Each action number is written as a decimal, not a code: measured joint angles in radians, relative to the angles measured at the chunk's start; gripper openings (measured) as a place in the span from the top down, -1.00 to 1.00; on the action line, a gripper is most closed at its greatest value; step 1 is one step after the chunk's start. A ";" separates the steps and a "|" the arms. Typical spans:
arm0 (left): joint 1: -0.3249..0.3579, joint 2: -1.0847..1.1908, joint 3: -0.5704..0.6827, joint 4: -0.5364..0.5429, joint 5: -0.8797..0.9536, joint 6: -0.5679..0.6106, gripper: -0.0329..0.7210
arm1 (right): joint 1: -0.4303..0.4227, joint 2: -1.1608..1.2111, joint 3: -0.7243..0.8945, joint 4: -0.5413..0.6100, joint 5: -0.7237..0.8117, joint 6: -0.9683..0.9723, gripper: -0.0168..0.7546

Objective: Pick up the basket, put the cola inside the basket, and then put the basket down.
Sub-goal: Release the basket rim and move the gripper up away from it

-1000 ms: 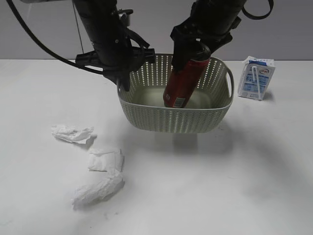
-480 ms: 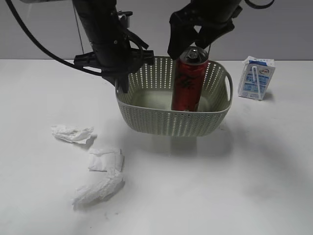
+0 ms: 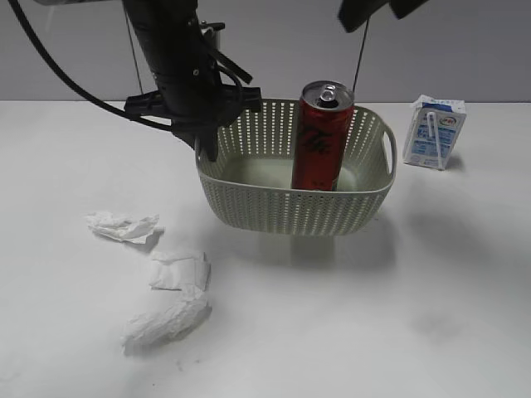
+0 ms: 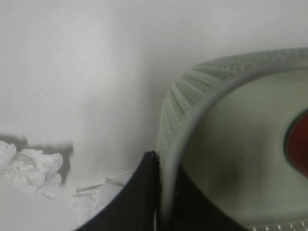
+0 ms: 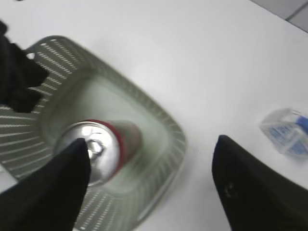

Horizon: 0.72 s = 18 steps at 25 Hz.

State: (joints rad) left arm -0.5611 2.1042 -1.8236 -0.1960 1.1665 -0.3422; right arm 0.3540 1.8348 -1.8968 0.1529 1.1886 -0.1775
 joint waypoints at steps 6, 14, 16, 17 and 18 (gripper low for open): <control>0.011 0.000 0.000 -0.005 0.004 -0.014 0.92 | -0.178 -0.066 0.106 -0.014 0.001 0.040 -0.59; 0.072 0.013 0.000 -0.044 -0.040 -0.022 0.92 | -0.254 -0.426 0.496 -0.023 -0.004 0.059 -0.55; 0.090 0.030 0.000 -0.064 -0.057 -0.023 0.92 | -0.254 -0.535 0.599 -0.023 -0.017 0.059 -0.54; 0.098 0.038 0.000 -0.068 -0.064 -0.023 0.92 | -0.254 -0.595 0.657 -0.023 -0.024 0.059 -0.54; 0.104 0.050 0.000 -0.070 -0.071 -0.023 0.92 | -0.254 -0.653 0.715 -0.024 -0.034 0.059 -0.54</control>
State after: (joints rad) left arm -0.4570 2.1538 -1.8236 -0.2655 1.0950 -0.3653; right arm 0.0995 1.1815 -1.1822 0.1284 1.1542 -0.1182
